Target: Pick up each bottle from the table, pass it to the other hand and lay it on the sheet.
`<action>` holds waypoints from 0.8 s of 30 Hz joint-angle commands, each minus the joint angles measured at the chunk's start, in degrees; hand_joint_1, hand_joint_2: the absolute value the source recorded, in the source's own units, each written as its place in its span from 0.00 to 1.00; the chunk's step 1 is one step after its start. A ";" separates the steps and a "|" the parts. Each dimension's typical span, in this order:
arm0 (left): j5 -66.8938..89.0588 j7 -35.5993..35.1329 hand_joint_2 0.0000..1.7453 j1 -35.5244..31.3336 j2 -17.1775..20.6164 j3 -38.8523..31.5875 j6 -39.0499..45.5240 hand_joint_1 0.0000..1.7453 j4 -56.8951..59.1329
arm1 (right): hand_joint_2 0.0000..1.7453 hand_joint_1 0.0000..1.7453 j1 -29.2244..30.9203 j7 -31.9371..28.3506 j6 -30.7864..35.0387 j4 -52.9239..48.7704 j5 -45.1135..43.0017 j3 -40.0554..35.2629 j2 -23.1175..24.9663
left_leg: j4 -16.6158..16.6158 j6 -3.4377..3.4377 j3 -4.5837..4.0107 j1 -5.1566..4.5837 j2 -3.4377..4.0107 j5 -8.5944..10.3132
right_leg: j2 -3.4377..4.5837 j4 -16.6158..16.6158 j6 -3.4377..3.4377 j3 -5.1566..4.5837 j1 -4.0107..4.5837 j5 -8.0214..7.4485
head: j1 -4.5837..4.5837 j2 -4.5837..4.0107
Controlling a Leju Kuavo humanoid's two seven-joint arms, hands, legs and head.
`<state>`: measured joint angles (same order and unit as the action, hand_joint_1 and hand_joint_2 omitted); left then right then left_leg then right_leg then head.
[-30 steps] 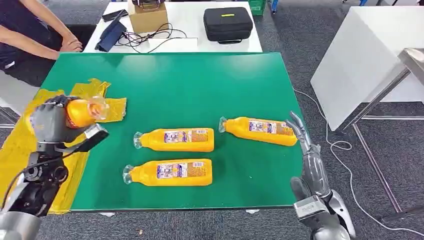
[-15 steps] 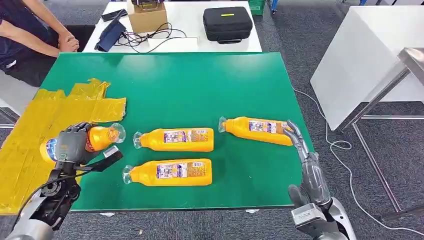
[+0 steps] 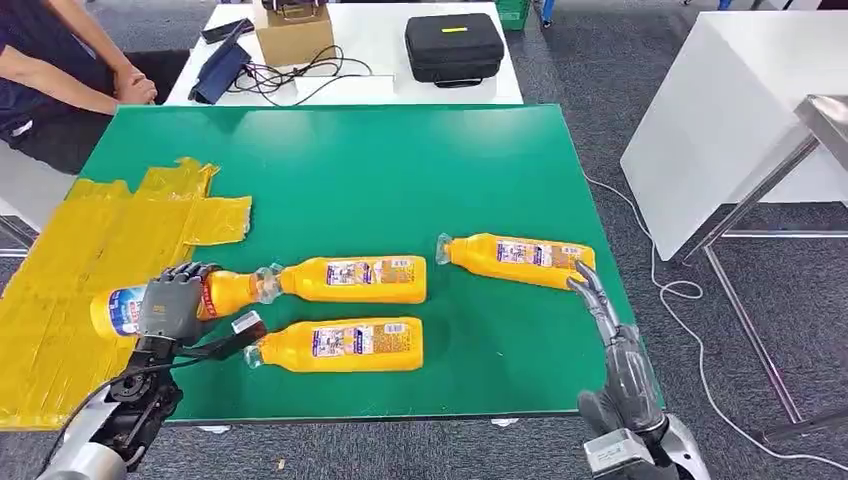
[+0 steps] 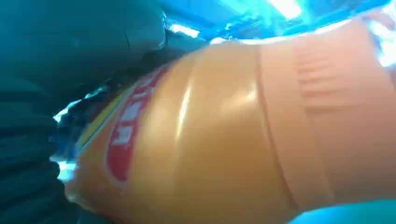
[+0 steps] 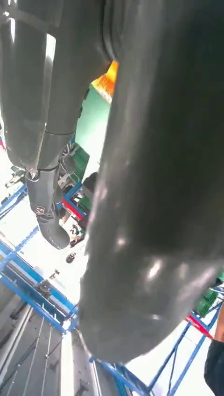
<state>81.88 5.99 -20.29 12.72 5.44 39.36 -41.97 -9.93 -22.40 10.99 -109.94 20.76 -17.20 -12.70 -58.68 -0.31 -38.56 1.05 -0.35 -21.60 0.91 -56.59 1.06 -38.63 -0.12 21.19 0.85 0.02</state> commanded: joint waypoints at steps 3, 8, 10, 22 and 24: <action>6.22 -7.04 1.00 -0.91 0.11 2.13 0.64 0.00 7.90 | 0.00 0.00 -1.08 -0.89 -0.44 1.70 0.01 0.04 -0.69 | 0.06 -0.04 0.44 -0.08 0.00 -0.13 | -0.12 -0.02 -0.01 0.39 -0.05 0.18 | 0.00 0.00; 8.12 -17.30 0.00 4.81 0.54 5.78 -4.51 0.00 -2.06 | 0.00 0.00 -1.16 0.11 -1.74 1.06 1.28 0.09 0.21 | 0.14 0.05 0.60 -0.13 0.24 -0.32 | 0.14 0.03 -0.06 0.50 -0.10 0.19 | 0.00 0.00; 8.12 -18.18 0.00 6.33 0.43 5.01 -7.18 0.00 -5.59 | 0.00 0.00 -1.75 0.46 -2.01 0.46 1.77 0.29 0.54 | 0.07 -0.04 0.33 -0.07 0.11 -0.29 | 0.03 -0.01 -0.04 0.29 -0.06 0.14 | 0.07 0.00; -8.25 -8.28 0.00 13.47 -0.97 -10.06 -9.47 0.00 -25.36 | 0.00 0.00 -0.53 2.18 -4.28 1.75 4.03 2.14 4.72 | 0.01 -0.05 0.30 -0.02 0.07 -0.15 | 0.02 -0.03 0.00 0.30 0.00 0.23 | 0.00 0.00; -22.24 -1.82 0.00 13.07 1.57 -11.72 -8.88 0.00 -28.59 | 0.00 0.00 1.09 2.75 -4.32 2.66 3.80 2.76 5.05 | -0.03 -0.03 0.33 -0.01 0.18 -0.19 | 0.08 -0.07 -0.02 0.31 0.01 0.25 | 0.00 0.00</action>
<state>83.35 -7.12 -8.90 12.65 3.64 29.42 -59.15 -13.04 -21.16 7.80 -110.49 24.76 -17.07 -11.17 -58.66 -0.34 -38.51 1.06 -0.36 -21.62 0.91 -56.59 1.08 -38.52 -0.12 21.31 0.85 0.02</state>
